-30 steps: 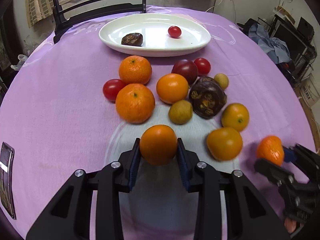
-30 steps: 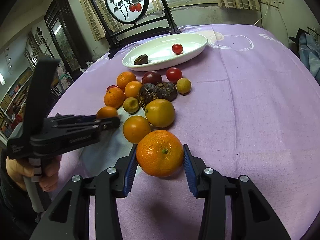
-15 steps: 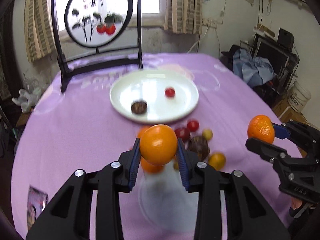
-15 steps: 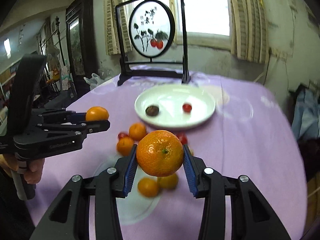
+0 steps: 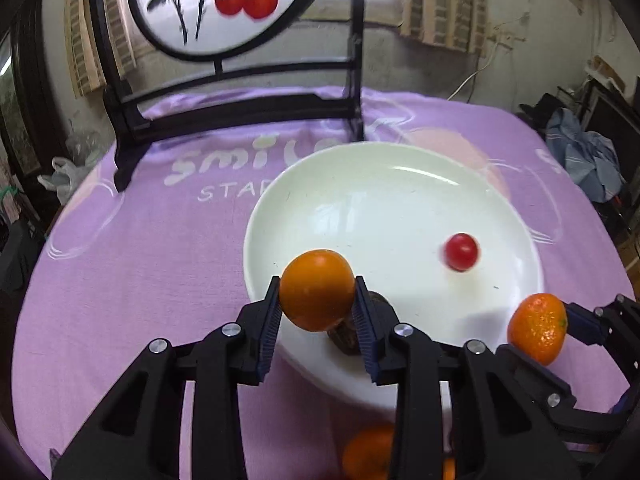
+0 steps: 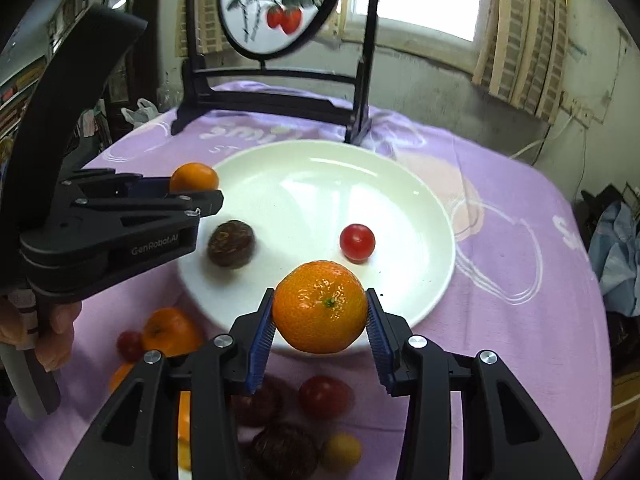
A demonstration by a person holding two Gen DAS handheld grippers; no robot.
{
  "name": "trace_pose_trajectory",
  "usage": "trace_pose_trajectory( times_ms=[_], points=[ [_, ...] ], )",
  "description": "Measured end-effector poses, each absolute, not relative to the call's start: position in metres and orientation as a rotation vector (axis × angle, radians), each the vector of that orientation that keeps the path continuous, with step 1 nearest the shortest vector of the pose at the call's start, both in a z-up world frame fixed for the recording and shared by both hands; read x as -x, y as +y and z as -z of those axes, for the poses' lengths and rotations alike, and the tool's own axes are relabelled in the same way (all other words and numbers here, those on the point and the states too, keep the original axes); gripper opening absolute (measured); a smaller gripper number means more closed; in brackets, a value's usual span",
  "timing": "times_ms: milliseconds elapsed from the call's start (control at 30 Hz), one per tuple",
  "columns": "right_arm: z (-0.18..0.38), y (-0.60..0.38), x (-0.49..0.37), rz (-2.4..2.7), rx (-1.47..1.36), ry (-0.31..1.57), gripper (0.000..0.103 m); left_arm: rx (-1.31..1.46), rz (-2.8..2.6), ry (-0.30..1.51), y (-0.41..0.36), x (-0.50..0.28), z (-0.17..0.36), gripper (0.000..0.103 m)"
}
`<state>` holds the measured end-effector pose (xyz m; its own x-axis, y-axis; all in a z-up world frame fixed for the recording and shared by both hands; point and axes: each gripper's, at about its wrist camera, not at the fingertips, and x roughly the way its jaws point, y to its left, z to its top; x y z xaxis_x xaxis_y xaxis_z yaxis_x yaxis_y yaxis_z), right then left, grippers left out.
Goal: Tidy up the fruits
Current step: 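Carry both citrus fruits over the white plate and open both grippers, then grasp an orange tomato with the right gripper while the left gripper grasps a tangerine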
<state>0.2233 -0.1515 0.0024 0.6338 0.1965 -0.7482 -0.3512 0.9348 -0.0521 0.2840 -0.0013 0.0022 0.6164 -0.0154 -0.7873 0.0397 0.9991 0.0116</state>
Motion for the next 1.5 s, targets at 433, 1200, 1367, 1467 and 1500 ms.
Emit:
trace_pose_trajectory(
  times_ms=[433,1200,1367,1467,1500],
  points=[
    [-0.024,-0.18,-0.203,-0.319,0.061,0.758,0.062,0.011,0.007,0.811,-0.013,-0.258,-0.043,0.094],
    [0.033,-0.166,-0.049,-0.433,0.171,0.969,0.061,-0.019,0.06,0.818,0.006,-0.093,0.01,0.095],
    [0.041,-0.152,-0.063,-0.393,0.169,0.991,0.054,0.028,0.099,0.847,0.014,-0.096,0.011,0.095],
    [0.041,-0.148,-0.07,-0.371,0.153,0.989,0.039,0.021,0.109,0.853,0.012,-0.096,0.012,0.095],
    [0.041,-0.147,-0.071,-0.355,0.159,0.983,0.039,0.016,0.114,0.854,0.011,-0.096,0.012,0.095]
  ],
)
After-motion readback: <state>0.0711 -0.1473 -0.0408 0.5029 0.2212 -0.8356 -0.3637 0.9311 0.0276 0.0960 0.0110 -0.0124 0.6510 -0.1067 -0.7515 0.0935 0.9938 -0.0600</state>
